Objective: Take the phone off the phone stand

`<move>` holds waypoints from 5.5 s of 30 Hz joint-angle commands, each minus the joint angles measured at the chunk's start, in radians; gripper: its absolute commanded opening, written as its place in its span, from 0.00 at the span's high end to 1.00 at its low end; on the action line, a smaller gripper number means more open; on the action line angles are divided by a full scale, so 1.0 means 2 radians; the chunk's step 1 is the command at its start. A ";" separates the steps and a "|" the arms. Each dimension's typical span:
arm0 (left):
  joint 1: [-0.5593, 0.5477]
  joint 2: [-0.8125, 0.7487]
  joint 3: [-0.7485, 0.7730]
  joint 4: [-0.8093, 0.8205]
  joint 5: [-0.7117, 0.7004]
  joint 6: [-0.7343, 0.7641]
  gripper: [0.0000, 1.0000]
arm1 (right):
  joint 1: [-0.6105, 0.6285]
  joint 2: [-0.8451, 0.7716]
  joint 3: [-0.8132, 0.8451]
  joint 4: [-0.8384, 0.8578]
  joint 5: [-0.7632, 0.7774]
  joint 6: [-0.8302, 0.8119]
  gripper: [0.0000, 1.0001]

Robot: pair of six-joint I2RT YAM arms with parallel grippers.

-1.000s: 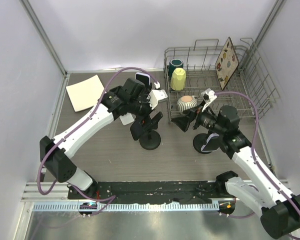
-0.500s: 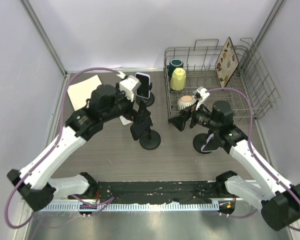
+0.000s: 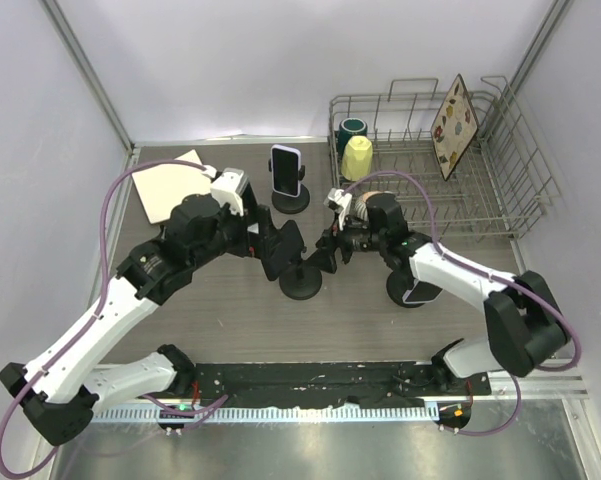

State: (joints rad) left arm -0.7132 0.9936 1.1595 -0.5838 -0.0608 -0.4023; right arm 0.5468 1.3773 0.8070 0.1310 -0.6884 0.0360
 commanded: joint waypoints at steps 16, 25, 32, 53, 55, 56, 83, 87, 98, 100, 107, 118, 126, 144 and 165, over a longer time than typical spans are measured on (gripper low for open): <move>-0.051 0.072 -0.005 0.017 0.017 -0.043 0.00 | 0.004 0.071 0.025 0.079 -0.127 -0.056 0.21; -0.061 0.131 -0.001 0.040 0.014 -0.049 0.00 | 0.019 0.061 -0.037 0.225 -0.115 0.044 0.21; -0.062 0.141 0.001 0.044 -0.030 -0.027 0.00 | 0.033 0.035 -0.073 0.263 -0.091 0.063 0.21; -0.077 0.116 0.004 0.014 -0.135 0.026 0.16 | 0.041 -0.023 -0.050 0.182 0.073 0.030 0.17; -0.083 0.119 0.009 0.007 -0.150 0.032 0.17 | 0.040 -0.042 -0.045 0.156 0.087 0.020 0.15; -0.089 0.123 0.012 0.003 -0.157 0.038 0.18 | 0.040 -0.047 -0.042 0.149 0.093 0.017 0.14; -0.185 0.170 0.078 -0.068 -0.332 0.058 0.69 | 0.060 -0.103 -0.094 0.152 0.192 0.013 0.14; -0.185 0.165 0.081 -0.072 -0.333 0.054 0.86 | 0.082 -0.093 -0.122 0.215 0.201 0.010 0.15; -0.185 0.128 0.055 -0.059 -0.320 0.045 1.00 | 0.162 -0.041 -0.146 0.312 0.269 -0.010 0.15; -0.186 0.116 0.047 -0.053 -0.314 0.044 1.00 | 0.167 -0.022 -0.147 0.332 0.281 -0.008 0.15; -0.186 0.095 0.029 -0.046 -0.310 0.045 1.00 | 0.184 0.022 -0.139 0.343 0.283 -0.013 0.18; -0.185 0.079 0.028 -0.049 -0.326 0.061 1.00 | 0.204 0.117 -0.124 0.418 0.317 -0.012 0.28; -0.186 0.062 0.027 -0.064 -0.367 0.091 1.00 | 0.206 0.200 -0.096 0.558 0.284 -0.003 0.48; -0.185 0.065 -0.036 -0.034 -0.288 0.034 1.00 | 0.206 0.321 -0.099 0.704 0.342 0.059 0.99; -0.219 0.088 -0.030 -0.162 -0.177 -0.060 1.00 | 0.184 0.356 -0.127 0.712 0.508 0.109 0.99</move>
State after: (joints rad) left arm -1.0798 1.1366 1.0916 -0.7319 -0.6693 -0.3935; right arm 0.9886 2.0407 0.5713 1.4876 -0.0151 0.1257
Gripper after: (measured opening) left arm 0.201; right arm 0.305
